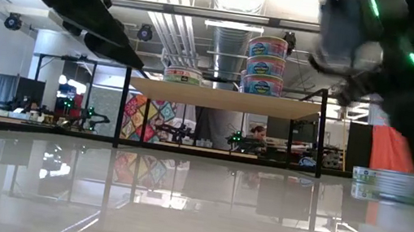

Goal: Stack canned seafood by type on shelf
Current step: Stack the green tuna can on top of the other green tuna can on the shelf

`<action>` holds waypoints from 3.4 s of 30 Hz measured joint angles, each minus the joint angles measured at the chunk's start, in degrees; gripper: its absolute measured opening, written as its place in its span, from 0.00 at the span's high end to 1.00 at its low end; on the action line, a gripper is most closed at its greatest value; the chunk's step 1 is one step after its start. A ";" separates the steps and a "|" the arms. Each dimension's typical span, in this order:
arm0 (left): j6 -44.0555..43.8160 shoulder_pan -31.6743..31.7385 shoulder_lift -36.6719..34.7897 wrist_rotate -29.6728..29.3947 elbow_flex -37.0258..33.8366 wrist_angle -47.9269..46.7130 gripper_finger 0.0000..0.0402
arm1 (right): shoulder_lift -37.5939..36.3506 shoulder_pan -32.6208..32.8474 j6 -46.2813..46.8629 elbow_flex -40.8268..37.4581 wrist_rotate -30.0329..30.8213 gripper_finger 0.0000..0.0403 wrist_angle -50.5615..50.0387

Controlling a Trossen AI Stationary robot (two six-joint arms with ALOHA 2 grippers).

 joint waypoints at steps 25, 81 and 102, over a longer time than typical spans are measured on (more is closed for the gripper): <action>-4.32 -3.06 0.00 -0.22 -3.98 1.66 0.11 | -6.15 6.45 -0.94 -10.48 2.99 0.97 20.69; -22.87 -24.17 20.11 -27.41 -17.58 39.72 0.11 | 10.86 5.81 -30.23 11.93 14.02 0.97 43.87; -12.48 -20.27 31.45 -24.42 -16.10 54.90 0.00 | 9.22 5.68 -29.84 14.05 16.11 0.74 33.98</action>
